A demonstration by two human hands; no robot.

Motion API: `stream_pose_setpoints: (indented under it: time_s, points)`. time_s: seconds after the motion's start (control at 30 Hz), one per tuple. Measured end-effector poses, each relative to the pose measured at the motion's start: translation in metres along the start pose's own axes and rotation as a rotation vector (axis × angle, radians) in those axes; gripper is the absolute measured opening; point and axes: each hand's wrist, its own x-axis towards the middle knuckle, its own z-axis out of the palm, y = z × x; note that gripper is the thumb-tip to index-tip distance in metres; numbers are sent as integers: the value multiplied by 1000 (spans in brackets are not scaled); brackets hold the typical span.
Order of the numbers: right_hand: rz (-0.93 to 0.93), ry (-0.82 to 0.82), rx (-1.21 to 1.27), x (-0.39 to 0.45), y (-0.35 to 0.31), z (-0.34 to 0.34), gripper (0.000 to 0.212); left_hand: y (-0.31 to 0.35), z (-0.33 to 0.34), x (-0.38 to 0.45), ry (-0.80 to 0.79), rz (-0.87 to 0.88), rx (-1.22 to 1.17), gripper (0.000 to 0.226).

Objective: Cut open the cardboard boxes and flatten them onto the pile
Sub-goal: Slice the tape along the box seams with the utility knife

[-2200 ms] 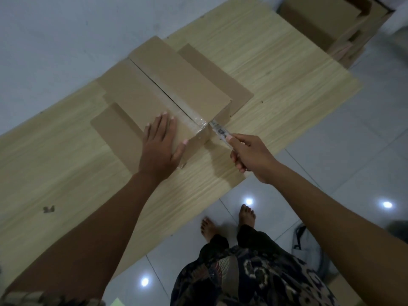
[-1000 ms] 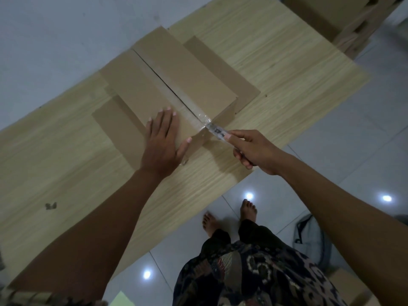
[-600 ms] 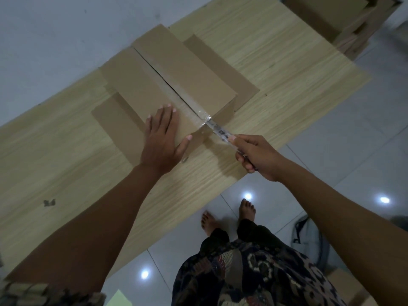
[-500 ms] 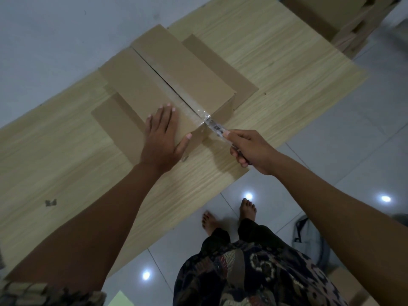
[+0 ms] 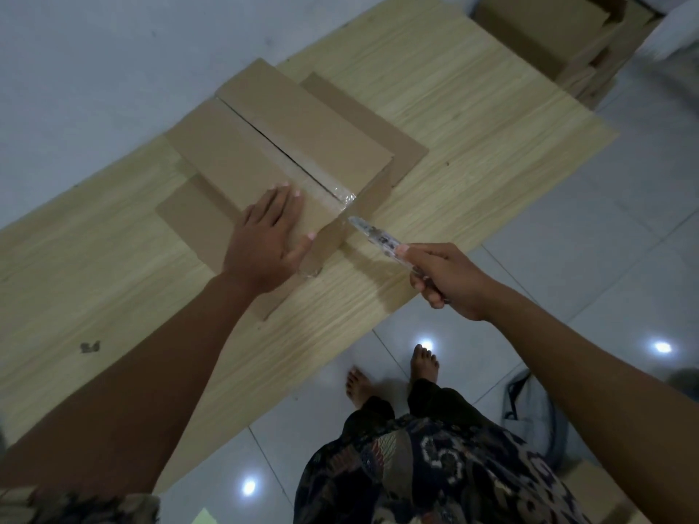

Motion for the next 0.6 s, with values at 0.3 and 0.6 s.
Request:
stream_pose_setpoints:
  time_s: [0.3,0.6]
  points:
    - [-7,53,-29,-4,11,12,32,9,-7,-5,-18,-20,83,81]
    - [2,-32,-51,-9,15,10,28,11,5,-17,-29,-87,7,81]
